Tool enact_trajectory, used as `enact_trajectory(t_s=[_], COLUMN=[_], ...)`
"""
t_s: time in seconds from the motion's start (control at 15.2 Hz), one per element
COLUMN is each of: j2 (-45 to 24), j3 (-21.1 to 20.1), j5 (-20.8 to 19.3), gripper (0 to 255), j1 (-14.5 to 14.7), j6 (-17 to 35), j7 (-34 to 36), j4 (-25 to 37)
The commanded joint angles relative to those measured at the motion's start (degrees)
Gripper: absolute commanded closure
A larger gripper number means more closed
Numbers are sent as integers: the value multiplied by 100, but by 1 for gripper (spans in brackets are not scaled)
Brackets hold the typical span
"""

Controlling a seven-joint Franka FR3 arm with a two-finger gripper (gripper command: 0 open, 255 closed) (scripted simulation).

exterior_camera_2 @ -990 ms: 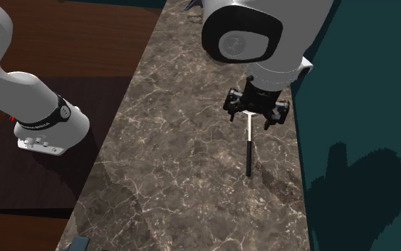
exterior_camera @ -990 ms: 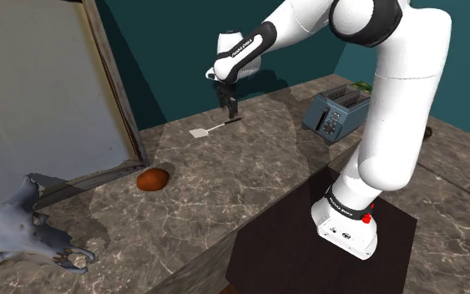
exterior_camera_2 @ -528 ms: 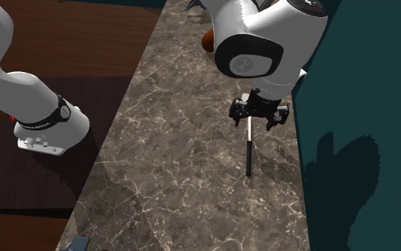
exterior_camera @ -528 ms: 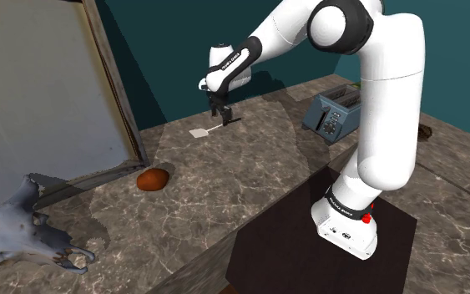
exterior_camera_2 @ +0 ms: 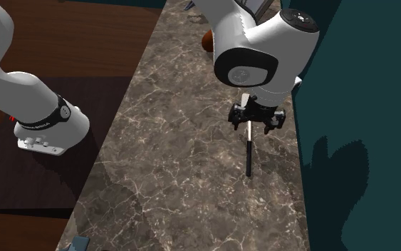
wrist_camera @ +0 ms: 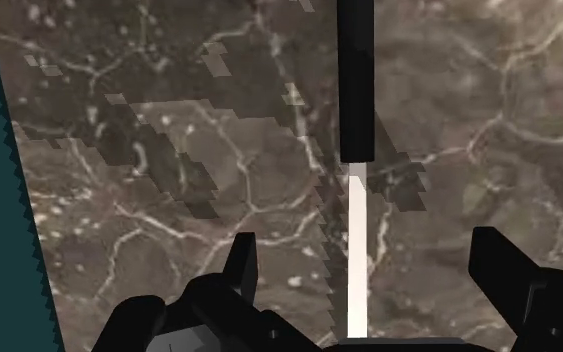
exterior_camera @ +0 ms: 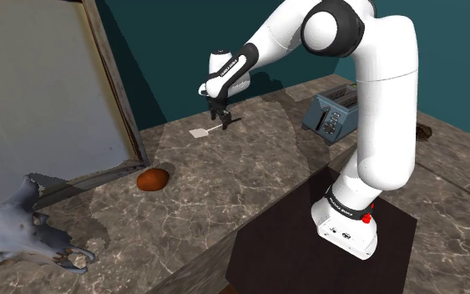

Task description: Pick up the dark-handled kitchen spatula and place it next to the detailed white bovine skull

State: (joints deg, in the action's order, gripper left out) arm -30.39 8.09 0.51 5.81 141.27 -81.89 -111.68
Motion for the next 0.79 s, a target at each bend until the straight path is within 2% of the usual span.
enact_trajectory(t_s=[0.0, 0.13, 0.2, 0.73], j2=[-1, -1, -1, -1], j3=[0, 0, 0, 0], j5=[0, 0, 0, 0], gripper=[0, 0, 255, 255], j1=[0, 0, 0, 0], j6=[3, 2, 2, 2], j7=[1, 0, 0, 0], j4=[-1, -1, -1, -1])
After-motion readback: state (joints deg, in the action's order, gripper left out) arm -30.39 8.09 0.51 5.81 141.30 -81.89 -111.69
